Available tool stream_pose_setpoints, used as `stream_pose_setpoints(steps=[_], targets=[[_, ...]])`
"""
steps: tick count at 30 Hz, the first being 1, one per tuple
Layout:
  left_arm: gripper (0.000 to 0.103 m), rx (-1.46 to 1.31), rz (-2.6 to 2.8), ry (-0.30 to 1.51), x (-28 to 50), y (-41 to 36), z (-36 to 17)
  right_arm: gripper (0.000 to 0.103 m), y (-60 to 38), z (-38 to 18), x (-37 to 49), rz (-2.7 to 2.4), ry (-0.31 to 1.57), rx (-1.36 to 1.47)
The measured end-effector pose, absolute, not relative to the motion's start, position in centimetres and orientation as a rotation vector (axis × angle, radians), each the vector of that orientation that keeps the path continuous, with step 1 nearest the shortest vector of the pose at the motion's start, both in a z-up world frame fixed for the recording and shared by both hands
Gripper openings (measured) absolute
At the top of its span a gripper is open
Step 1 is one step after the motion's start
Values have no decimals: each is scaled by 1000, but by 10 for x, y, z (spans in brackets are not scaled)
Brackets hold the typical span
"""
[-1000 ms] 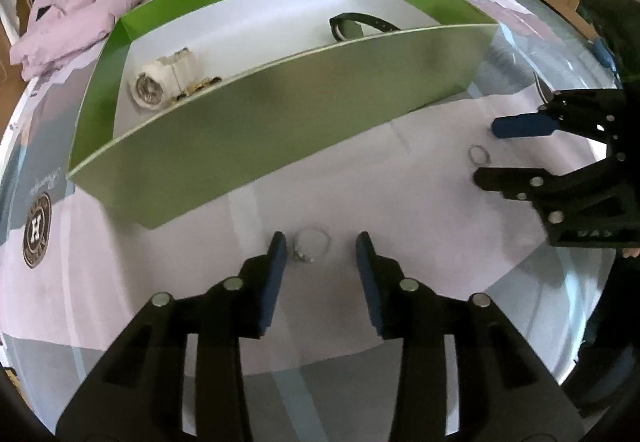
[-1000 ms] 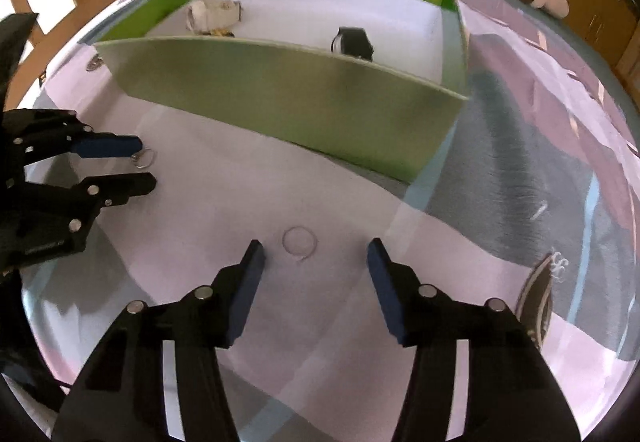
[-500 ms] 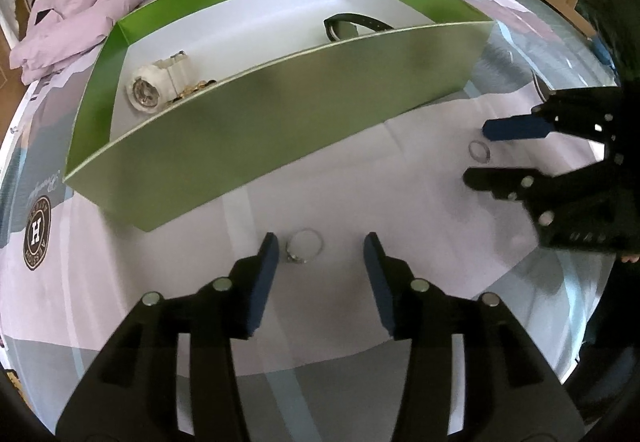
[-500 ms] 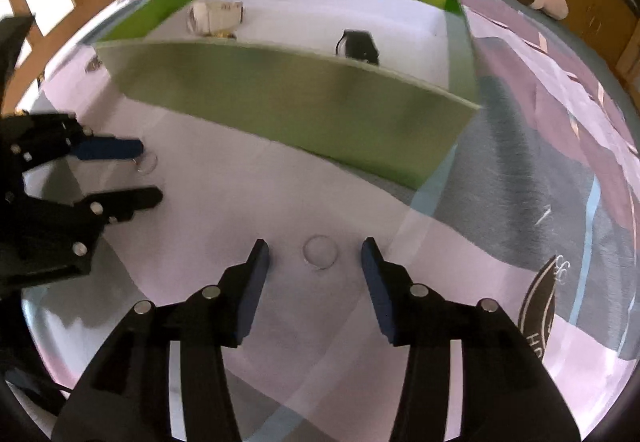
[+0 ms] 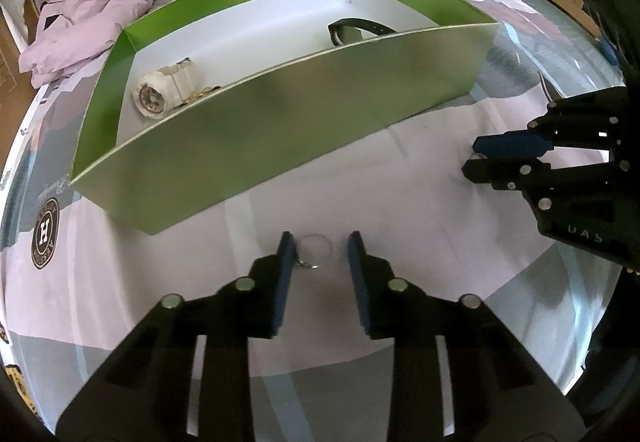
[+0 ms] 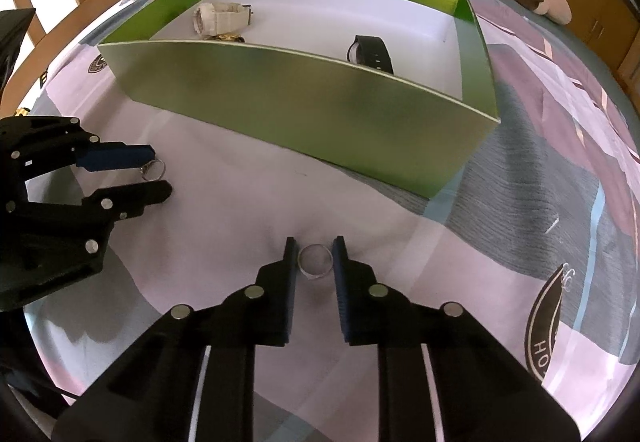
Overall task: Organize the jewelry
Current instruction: 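Lift both small rings into the green box and open both tools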
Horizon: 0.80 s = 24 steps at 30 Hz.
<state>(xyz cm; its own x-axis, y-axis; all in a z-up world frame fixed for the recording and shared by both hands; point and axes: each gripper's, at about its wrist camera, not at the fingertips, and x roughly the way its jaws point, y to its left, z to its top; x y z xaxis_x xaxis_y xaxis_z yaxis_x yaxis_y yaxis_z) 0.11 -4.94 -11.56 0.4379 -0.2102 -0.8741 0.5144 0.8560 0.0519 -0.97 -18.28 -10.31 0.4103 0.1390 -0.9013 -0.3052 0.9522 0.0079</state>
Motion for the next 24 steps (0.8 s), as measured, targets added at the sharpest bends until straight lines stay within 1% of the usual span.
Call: stream_pose_setpoints(steps=[2, 9, 13, 16, 20, 22, 24], targets=[[19, 330, -461, 1025, 1, -49, -115, 18, -183, -103, -10, 281, 1113, -167], [18, 298, -443, 1008, 3, -43, -106, 18, -186, -93, -13, 275, 1103, -159], [18, 241, -446, 965, 4, -33, -81, 18, -191, -66, -19, 291, 1042, -134], [18, 209, -445, 905, 7, -28, -56, 18, -195, -33, -20, 308, 955, -104], [18, 208, -382, 837, 36, -29, -25, 18, -195, -4, 11, 283, 874, -70], [19, 204, -351, 819, 58, -31, -20, 18, -196, -6, 39, 265, 862, -21], [19, 191, -315, 830, 83, -30, -26, 18, -197, -19, 64, 253, 883, 12]])
